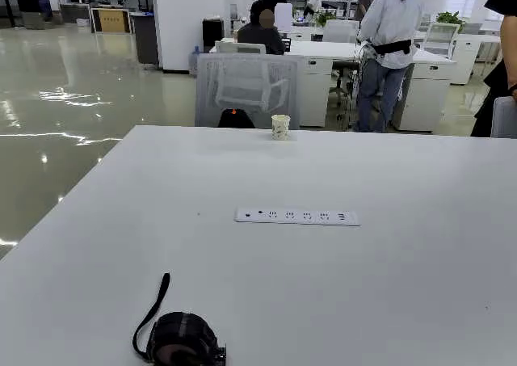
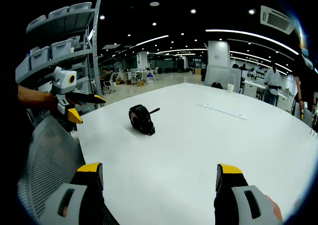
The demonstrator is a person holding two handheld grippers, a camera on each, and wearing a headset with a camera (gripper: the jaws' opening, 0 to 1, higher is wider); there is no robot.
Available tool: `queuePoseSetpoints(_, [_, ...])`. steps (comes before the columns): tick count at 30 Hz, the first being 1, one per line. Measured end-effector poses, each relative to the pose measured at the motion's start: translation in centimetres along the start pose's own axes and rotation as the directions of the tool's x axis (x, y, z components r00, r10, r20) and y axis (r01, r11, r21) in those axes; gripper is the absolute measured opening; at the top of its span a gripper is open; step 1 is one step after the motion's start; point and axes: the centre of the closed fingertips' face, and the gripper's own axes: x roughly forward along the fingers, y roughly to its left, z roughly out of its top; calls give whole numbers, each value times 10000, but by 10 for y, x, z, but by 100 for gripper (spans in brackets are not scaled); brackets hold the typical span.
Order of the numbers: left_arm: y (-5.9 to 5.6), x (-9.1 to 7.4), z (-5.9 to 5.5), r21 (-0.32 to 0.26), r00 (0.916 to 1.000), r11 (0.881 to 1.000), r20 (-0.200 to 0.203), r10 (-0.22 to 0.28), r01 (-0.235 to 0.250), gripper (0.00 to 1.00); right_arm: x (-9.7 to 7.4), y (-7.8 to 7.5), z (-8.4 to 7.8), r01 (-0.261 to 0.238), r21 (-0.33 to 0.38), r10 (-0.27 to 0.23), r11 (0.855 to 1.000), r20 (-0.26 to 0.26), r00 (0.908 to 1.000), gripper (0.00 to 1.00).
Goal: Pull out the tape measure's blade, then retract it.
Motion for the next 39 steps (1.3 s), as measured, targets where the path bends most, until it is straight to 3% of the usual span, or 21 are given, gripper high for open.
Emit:
queuePoseSetpoints(25, [0,1,-4,122,9997,9999,-219,-76,78,99,0,3,-4,-148,-96,147,9998,-81,9999,96])
queuePoseSetpoints(39, [8,3,-2,334,9991,9993,-407,-155,169,99,5,0,-4,-518,-471,500,9975,-373,9981,94])
